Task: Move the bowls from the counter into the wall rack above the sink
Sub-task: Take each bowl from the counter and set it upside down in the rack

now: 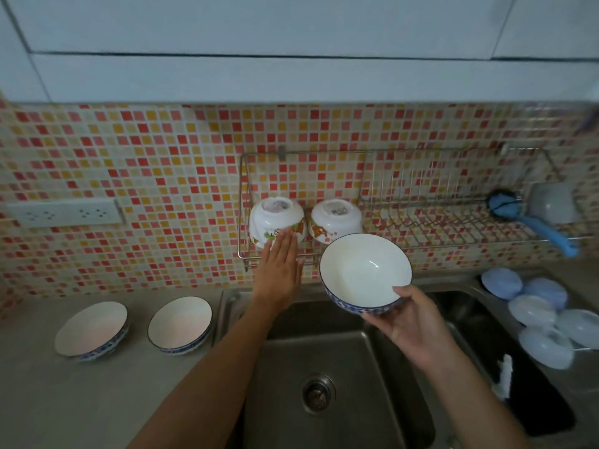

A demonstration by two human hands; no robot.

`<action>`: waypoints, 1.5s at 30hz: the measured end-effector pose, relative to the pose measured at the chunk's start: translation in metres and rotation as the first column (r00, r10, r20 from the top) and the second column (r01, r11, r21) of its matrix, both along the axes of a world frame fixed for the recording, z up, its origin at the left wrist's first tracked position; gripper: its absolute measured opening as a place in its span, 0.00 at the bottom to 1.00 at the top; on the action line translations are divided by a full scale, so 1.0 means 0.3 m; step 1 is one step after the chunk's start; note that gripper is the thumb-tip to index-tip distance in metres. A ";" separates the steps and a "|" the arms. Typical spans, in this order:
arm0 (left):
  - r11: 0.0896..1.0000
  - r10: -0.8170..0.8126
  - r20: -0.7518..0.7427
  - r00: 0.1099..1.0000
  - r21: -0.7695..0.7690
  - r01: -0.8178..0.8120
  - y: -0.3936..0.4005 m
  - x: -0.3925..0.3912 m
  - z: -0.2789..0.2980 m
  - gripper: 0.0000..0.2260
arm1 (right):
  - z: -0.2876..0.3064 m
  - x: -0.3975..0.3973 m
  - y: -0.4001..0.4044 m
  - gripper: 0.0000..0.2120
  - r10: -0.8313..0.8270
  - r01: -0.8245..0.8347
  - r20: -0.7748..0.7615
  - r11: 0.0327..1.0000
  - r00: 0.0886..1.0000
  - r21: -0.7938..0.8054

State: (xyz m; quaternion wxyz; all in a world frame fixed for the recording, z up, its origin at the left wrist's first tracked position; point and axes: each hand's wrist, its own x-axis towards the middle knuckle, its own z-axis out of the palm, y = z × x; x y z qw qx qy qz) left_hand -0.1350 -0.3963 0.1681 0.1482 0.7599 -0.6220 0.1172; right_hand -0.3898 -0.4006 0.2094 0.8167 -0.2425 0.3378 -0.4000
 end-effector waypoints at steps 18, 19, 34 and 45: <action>0.999 -0.041 -0.061 0.997 -0.015 0.040 -0.006 0.011 -0.003 0.29 | 0.197 0.155 -0.367 0.28 -0.383 0.088 -0.331 0.758 0.863 -0.647; 0.999 -0.044 -0.063 0.997 -0.015 0.043 -0.004 0.010 -0.004 0.30 | 0.192 0.168 -0.376 0.29 -0.428 0.070 -0.363 0.720 0.828 -0.691; 0.999 -0.044 -0.086 0.995 -0.023 0.042 -0.010 0.011 -0.006 0.29 | 0.065 0.290 -0.495 0.44 -0.734 -0.457 -0.522 0.320 0.434 -0.830; 0.999 -0.028 -0.057 0.998 -0.027 0.027 -0.013 0.010 -0.011 0.27 | 0.049 0.349 -0.544 0.46 -0.766 -0.797 -0.574 0.139 0.289 -0.588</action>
